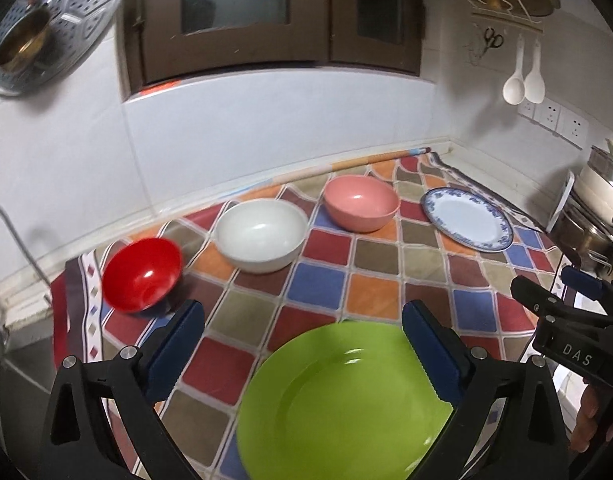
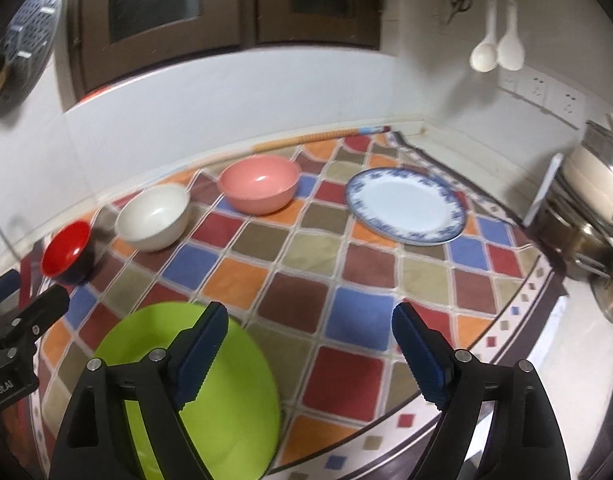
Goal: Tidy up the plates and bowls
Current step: 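Move both grippers toward the small blue-and-white plate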
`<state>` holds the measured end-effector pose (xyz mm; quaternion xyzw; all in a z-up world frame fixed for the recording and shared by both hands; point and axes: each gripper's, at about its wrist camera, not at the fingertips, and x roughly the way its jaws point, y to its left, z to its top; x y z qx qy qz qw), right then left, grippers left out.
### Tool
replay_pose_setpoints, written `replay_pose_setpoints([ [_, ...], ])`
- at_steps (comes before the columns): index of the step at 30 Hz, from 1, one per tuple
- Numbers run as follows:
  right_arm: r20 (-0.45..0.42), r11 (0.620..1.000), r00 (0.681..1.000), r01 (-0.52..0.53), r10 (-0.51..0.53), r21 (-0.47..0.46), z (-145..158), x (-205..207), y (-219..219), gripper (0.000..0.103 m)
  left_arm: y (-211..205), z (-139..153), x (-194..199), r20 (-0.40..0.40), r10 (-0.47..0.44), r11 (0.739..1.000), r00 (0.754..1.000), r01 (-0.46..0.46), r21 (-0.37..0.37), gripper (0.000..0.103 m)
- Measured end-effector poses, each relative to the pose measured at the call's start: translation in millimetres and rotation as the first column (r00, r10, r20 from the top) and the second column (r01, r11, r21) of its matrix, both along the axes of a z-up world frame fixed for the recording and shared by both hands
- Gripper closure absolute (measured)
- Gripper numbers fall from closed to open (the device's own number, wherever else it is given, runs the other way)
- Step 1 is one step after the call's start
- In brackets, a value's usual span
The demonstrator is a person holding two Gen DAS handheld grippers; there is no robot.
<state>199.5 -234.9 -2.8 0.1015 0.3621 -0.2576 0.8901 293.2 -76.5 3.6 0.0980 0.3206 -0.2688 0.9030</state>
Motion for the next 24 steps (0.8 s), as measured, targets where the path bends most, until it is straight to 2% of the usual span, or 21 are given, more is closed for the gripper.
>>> replay_pose_setpoints([
  [6,0.026,0.999,0.999,0.026,-0.025,-0.032,10,-6,-30,0.018,-40,8,-1,0.001,-0.047,0.999,0.999,0.047,0.002,0.002],
  [14,0.035,0.997,0.998,0.045,-0.042,-0.065,12,-9,-84,0.018,-105,14,0,0.022,-0.065,0.998,0.998,0.065,0.01,0.003],
  [24,0.044,0.997,0.997,0.069,-0.067,-0.038,6,-4,-167,0.018,-186,19,13,0.036,-0.106,0.994,0.994,0.105,0.014,0.009],
])
